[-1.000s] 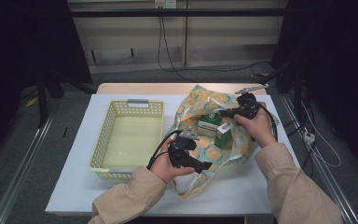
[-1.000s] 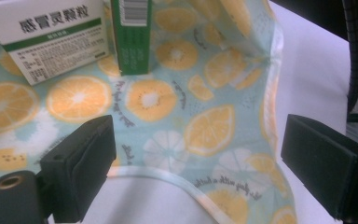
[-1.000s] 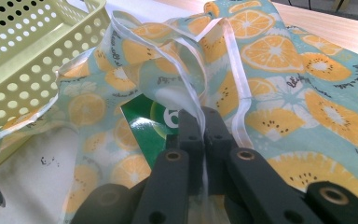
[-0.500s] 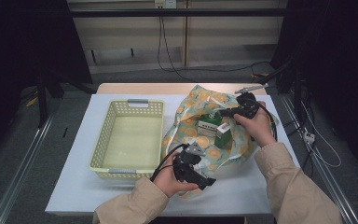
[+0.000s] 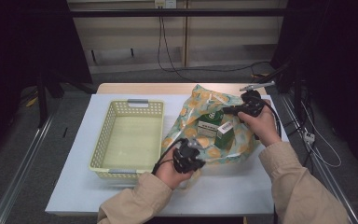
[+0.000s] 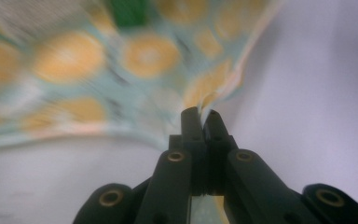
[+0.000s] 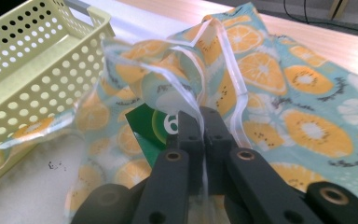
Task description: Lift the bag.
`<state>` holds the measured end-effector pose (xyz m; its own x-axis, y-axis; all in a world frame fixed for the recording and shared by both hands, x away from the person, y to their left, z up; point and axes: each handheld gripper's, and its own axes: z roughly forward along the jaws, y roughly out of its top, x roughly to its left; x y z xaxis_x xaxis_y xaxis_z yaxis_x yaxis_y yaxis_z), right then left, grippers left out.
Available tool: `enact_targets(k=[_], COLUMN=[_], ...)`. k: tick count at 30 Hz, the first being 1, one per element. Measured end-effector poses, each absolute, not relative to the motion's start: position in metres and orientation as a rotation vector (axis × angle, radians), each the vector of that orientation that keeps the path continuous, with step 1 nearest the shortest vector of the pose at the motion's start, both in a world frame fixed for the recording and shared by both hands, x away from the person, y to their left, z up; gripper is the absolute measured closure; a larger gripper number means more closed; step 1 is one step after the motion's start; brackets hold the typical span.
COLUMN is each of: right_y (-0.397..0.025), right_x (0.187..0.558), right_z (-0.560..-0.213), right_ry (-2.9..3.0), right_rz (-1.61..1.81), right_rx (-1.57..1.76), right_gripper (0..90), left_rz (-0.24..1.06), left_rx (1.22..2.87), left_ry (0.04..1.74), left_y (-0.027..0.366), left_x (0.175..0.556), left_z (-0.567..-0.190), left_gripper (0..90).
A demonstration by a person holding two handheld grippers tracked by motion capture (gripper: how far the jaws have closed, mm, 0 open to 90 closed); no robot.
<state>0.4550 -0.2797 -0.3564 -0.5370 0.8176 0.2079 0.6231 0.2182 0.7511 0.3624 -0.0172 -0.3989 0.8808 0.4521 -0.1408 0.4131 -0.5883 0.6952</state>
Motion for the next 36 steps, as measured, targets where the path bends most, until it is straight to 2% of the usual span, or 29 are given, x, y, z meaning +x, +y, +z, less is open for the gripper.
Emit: enact_targets(k=[7, 15, 18, 21, 22, 23, 24, 25, 26, 27, 30, 34, 36], right_y=[-0.283, -0.287, -0.289, -0.289, -0.287, -0.285, -0.283, -0.281, -0.28, -0.279, -0.279, -0.287, -0.292], right_x=[0.455, 0.457, 0.455, 0.453, 0.452, 0.45, 0.449, 0.447, 0.444, 0.441, 0.428, 0.403, 0.388], right_z=[-0.336, -0.283, -0.263, -0.258, -0.26, -0.264, -0.268, -0.273, -0.277, -0.281, -0.288, -0.296, -0.301], right_ry=[2.235, 2.126, 2.078, 2.083, 2.106, 2.132, 2.159, 2.172, 2.175, 2.176, 2.175, 2.169, 2.166], right_rz=[1.246, 1.341, 1.378, 1.444, 1.453, 1.458, 1.475, 1.48, 1.469, 1.469, 1.467, 1.496, 1.496], right_rx=[1.348, 1.297, 1.263, 1.268, 1.277, 1.278, 1.278, 1.285, 1.29, 1.286, 1.28, 1.226, 1.201], right_gripper=[89.0, 89.1, 89.1, 88.9, 87.9, 83.4, 74.3, 64.9, 54.8, 46.0, 31.7, 25.6, 22.4], left_rz=[0.238, 0.422, 0.438, 0.376, 0.378, 0.354, 0.309, 0.269, 0.229, 0.208, 0.173, 0.109, 0.105], left_rx=[2.087, 1.903, 1.883, 1.91, 1.923, 1.943, 1.962, 1.978, 1.998, 1.999, 1.998, 2.002, 2.013], left_ry=[0.671, 0.666, 0.657, 0.657, 0.669, 0.692, 0.724, 0.737, 0.74, 0.745, 0.748, 0.716, 0.713], left_y=[0.004, 0.018, 0.024, 0.027, 0.029, 0.031, 0.035, 0.038, 0.043, 0.048, 0.069, 0.107, 0.127], left_x=[0.401, 0.432, 0.436, 0.438, 0.438, 0.438, 0.438, 0.438, 0.436, 0.433, 0.42, 0.399, 0.387], left_z=[-0.306, -0.206, -0.187, -0.195, -0.201, -0.208, -0.216, -0.225, -0.233, -0.241, -0.262, -0.289, -0.303], left_gripper=[90.0, 90.0, 90.0, 89.0, 84.1, 70.0, 49.2, 36.6, 29.9, 25.0, 12.7, 5.1, 5.6])
